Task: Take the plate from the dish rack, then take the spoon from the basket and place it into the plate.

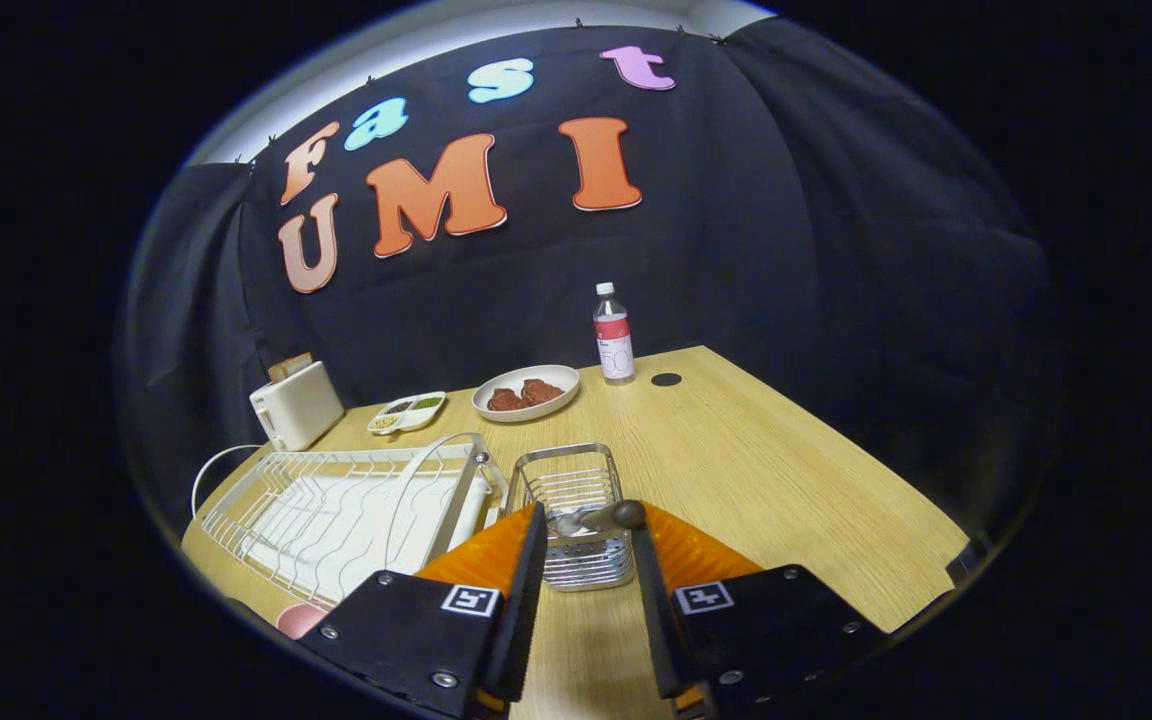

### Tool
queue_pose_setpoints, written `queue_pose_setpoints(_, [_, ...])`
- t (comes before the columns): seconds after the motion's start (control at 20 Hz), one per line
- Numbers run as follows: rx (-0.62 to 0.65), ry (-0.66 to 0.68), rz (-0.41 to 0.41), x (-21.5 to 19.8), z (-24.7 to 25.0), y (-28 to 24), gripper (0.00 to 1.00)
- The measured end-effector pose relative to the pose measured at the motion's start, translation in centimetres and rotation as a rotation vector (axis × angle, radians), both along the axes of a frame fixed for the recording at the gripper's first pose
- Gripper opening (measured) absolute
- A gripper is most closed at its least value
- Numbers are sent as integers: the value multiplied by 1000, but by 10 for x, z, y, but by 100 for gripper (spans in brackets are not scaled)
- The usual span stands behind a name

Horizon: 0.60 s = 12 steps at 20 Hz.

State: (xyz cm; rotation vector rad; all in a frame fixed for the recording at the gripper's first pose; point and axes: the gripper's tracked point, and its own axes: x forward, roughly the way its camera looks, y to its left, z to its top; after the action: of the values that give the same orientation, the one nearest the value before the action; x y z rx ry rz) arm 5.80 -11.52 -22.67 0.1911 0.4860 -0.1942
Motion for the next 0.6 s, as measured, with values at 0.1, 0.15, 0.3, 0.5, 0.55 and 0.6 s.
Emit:
queue_pose_setpoints(0.1, [-9,-2,-22,7,-4,-5,39])
queue_pose_setpoints(0.15, [-7,3,-43,9,-7,-8,36])
queue_pose_setpoints(0.3, [60,-25,-33,11,-2,4,18])
queue_pose_setpoints(0.5, [25,-13,-17,18,2,10,9])
queue_pose_setpoints(0.55, [21,4,-10,19,4,12,9])
queue_pose_setpoints(0.6, [22,11,-10,21,9,13,9])
